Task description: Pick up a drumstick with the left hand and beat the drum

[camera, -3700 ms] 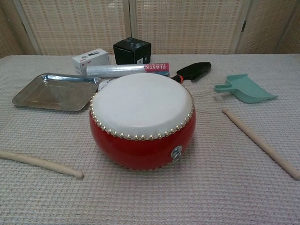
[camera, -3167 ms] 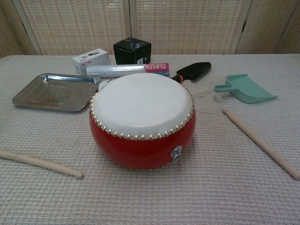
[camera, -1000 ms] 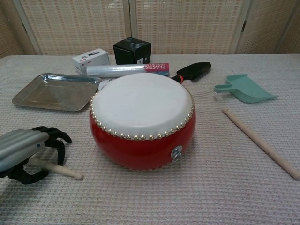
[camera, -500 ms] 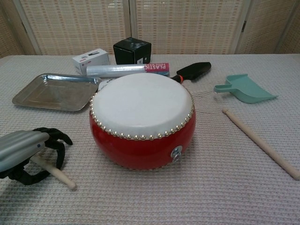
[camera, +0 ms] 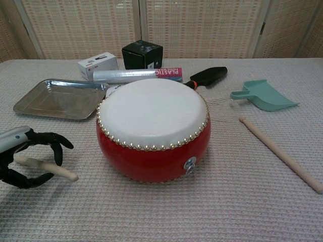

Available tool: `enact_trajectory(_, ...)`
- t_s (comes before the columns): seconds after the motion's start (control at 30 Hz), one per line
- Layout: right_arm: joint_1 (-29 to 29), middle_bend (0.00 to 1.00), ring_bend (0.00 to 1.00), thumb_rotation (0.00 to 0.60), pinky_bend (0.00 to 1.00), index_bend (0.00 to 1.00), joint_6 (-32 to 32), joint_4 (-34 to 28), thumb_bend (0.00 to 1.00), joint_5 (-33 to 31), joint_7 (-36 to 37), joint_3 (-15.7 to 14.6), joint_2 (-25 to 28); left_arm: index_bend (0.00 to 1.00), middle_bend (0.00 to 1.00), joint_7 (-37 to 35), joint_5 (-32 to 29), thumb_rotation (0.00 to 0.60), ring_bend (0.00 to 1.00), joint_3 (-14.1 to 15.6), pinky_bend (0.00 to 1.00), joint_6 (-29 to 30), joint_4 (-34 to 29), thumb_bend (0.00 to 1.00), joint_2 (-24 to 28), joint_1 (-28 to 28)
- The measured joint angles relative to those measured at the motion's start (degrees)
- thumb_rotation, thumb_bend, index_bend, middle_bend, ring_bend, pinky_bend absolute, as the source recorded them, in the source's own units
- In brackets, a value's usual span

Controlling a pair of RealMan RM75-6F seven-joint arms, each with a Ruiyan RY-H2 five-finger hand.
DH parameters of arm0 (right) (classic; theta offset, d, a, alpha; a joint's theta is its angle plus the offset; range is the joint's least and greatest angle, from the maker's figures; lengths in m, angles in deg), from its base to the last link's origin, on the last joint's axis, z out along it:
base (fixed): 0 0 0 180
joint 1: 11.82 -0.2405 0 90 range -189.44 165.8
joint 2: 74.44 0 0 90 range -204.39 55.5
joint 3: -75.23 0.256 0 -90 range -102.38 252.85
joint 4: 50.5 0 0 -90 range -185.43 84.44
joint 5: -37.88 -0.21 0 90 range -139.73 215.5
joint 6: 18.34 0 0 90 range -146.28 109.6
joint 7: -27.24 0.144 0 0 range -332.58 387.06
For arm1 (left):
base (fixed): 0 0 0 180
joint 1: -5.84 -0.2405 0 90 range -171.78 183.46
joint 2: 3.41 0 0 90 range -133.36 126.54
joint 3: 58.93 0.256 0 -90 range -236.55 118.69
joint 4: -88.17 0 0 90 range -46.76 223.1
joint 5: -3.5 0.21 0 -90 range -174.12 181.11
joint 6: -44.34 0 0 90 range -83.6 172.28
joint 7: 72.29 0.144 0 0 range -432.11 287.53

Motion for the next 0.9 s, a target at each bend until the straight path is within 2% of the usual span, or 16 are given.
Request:
enact_trajectory(0.17,-0.18,0.1,0.0,0.6,0.03,0.02,-0.2,-0.39,0.18,0.12,-0.54,-0.04,-0.05,0.56,0.24,-18.26,1.72,0.6,0.09,-0.42,0.09,-1.32,-2.0,0.35,4.28,-0.35)
enact_trajectory(0.47,-0.08,0.1,0.0,0.6,0.03,0.02,-0.12,-1.39,0.18,0.05,-1.59,-0.15,0.14,0.56,0.25,-58.12,8.67,0.6,0.09,0.19,0.11,-3.62,-1.37,0.36,11.46,0.39)
enact_trajectory(0.57,-0.04,0.1,0.0,0.6,0.03,0.02,0.01,-1.62,0.18,0.07,-1.85,-0.14,0.2,0.56,0.26,-71.1,11.53,0.6,0.1,0.94,0.13,-3.72,0.22,0.36,12.87,1.08)
enact_trajectory(0.7,-0.04,0.1,0.0,0.6,0.03,0.01,0.05,-2.02,0.18,0.14,-2.23,-0.14,0.39,0.56,0.31,-87.2,14.72,0.6,0.17,2.22,0.18,-3.57,3.62,0.36,13.86,2.36)
enact_trajectory(0.9,-0.01,0.1,0.0,0.6,0.03,0.01,-0.01,-2.34,0.18,0.04,-2.5,-0.19,0.5,0.56,0.36,-103.16,16.83,0.6,0.22,4.17,0.23,-3.51,9.89,0.36,13.49,4.43)
